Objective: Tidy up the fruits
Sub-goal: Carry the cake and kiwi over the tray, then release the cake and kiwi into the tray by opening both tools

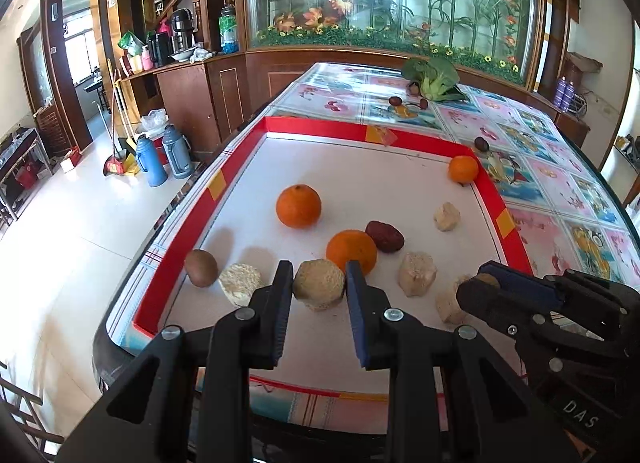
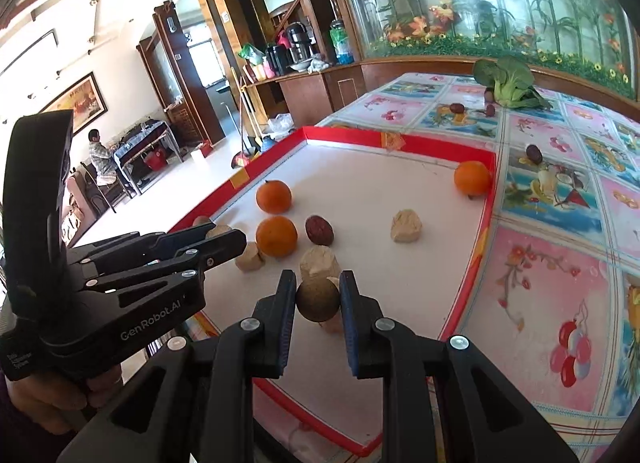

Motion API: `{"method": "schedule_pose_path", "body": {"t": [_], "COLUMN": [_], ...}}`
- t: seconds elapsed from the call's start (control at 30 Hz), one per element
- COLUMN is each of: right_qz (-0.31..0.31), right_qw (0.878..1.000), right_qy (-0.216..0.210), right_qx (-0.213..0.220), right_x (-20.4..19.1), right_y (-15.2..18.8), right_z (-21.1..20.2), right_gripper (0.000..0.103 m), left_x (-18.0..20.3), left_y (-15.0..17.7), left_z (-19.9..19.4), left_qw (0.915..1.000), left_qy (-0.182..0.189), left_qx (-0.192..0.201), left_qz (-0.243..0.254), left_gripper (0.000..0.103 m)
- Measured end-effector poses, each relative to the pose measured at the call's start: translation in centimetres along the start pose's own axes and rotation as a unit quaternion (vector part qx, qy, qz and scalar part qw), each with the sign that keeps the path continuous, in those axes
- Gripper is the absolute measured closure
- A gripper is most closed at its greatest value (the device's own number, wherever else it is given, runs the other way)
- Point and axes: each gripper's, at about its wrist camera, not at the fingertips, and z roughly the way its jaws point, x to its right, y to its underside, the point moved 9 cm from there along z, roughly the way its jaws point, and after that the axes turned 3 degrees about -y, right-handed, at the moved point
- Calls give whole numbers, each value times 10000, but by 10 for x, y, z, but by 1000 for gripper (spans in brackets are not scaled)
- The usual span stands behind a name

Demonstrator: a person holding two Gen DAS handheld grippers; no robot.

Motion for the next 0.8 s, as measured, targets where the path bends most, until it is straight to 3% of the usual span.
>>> {"method": "schedule_pose_path", "body": {"t": [0.3, 0.6, 0.73, 0.8], "right_qz": [-138, 142, 289, 417], "right_qw": [9997, 9995, 9992, 9987], "right_qy": [179, 274, 285, 280], "right_qx": [14, -7, 14, 57], "right_x": [0, 14, 20, 24], "right_y": [0, -3, -3, -4], "right_z": [0, 4, 2, 0], "right_gripper": [82, 81, 77, 70], "left_x": [4, 4, 3, 2], "left_y": [9, 12, 12, 11], "left_z": [10, 14, 15, 15], "left_qw": [9997, 9995, 9995, 9994], "left_qy": [-150, -207, -231, -261], "left_qx": [-180, -220, -226, -227], "left_qz": [35, 46, 3, -24], "left_gripper": [74, 55, 42, 34]}}
